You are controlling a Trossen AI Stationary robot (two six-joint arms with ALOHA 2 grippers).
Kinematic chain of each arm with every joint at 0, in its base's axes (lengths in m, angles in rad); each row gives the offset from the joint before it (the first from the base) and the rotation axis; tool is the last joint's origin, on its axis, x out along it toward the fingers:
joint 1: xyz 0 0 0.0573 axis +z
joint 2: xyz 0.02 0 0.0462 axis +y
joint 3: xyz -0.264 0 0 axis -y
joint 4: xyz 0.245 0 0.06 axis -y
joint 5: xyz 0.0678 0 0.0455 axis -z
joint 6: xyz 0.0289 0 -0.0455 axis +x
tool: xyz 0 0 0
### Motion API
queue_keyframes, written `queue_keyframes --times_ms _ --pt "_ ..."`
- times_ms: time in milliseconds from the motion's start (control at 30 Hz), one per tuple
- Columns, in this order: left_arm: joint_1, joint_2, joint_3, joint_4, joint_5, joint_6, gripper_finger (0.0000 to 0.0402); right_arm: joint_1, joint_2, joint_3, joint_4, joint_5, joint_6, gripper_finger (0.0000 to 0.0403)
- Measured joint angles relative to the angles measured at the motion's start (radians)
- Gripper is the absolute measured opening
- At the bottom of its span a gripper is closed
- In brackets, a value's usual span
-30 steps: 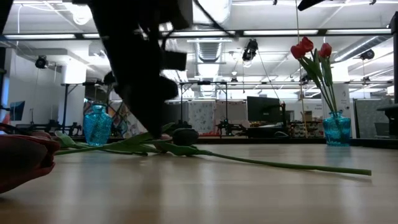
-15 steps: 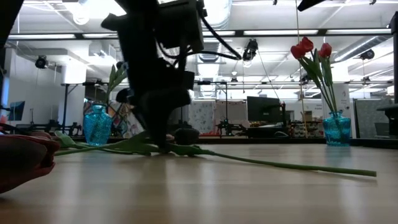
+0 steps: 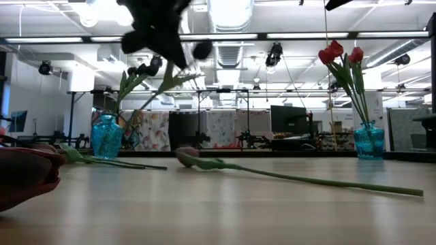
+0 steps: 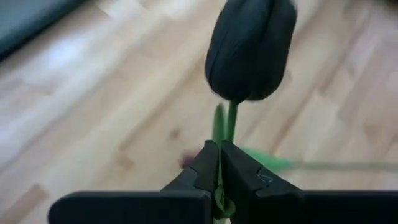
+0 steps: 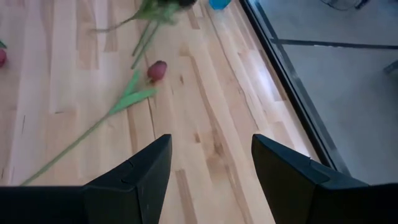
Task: Sort flowers into vase by color
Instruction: Put the black tulip into the left blue vase
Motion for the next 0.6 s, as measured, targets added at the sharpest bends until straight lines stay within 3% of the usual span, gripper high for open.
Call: queue_keyframes --times_ms 300,600 --pt "0.004 -0.424 -0.191 0.147 -0.249 -0.021 0.0000 0.000 0.000 0.000 0.030 -0.001 0.000 0.0215" --pt "0.005 -0.693 -0.223 0.177 -0.597 0.132 0.0000 0.000 0.000 0.000 0.053 -0.001 0.055 0.0215"
